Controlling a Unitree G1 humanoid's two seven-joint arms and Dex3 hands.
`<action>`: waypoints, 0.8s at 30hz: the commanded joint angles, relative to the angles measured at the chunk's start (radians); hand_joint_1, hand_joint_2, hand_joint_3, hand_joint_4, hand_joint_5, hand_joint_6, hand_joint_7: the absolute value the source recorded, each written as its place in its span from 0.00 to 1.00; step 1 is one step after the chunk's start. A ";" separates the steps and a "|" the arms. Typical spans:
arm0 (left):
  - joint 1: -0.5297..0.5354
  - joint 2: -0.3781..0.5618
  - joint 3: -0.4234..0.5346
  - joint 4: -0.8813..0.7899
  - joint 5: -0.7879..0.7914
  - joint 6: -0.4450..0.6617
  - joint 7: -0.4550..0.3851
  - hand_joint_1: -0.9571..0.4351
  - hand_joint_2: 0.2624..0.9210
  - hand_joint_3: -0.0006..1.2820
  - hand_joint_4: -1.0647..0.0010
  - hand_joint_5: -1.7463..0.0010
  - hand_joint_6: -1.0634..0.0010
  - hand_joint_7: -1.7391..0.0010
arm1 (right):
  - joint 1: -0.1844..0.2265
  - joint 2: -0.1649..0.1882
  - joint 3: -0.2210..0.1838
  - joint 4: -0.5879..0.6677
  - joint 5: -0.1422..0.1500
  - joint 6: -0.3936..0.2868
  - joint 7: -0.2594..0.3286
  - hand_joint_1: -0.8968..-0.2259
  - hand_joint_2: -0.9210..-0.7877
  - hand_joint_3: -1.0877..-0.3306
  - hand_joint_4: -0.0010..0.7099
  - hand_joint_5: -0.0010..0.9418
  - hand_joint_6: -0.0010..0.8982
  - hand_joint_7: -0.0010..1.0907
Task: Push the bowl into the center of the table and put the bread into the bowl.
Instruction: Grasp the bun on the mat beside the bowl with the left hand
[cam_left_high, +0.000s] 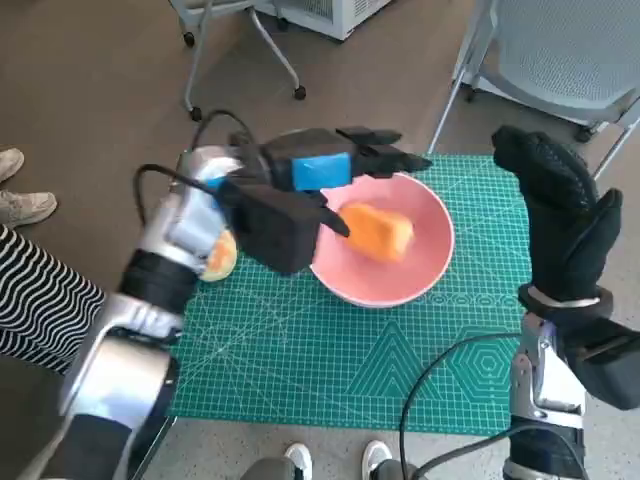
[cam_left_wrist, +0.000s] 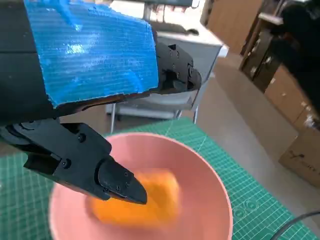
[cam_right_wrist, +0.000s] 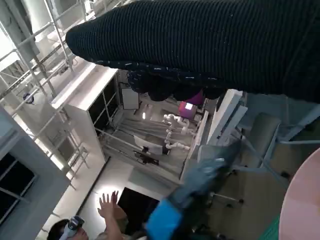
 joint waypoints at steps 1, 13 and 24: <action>0.057 0.098 0.059 -0.136 -0.064 0.030 -0.062 0.51 0.76 0.00 1.00 1.00 0.86 0.96 | 0.012 0.007 0.005 0.014 0.004 0.009 0.001 0.34 0.00 0.50 0.23 0.00 0.06 0.50; 0.166 0.294 0.149 -0.276 -0.091 0.091 -0.106 0.48 0.79 0.01 1.00 1.00 0.85 0.96 | 0.014 0.006 0.004 0.015 0.022 0.008 0.011 0.34 0.00 0.50 0.23 0.00 0.06 0.50; 0.261 0.379 0.172 -0.328 -0.059 0.182 -0.092 0.49 0.77 0.00 1.00 1.00 0.83 0.96 | 0.006 0.010 0.008 0.033 0.032 0.001 0.019 0.34 0.00 0.50 0.23 0.00 0.06 0.50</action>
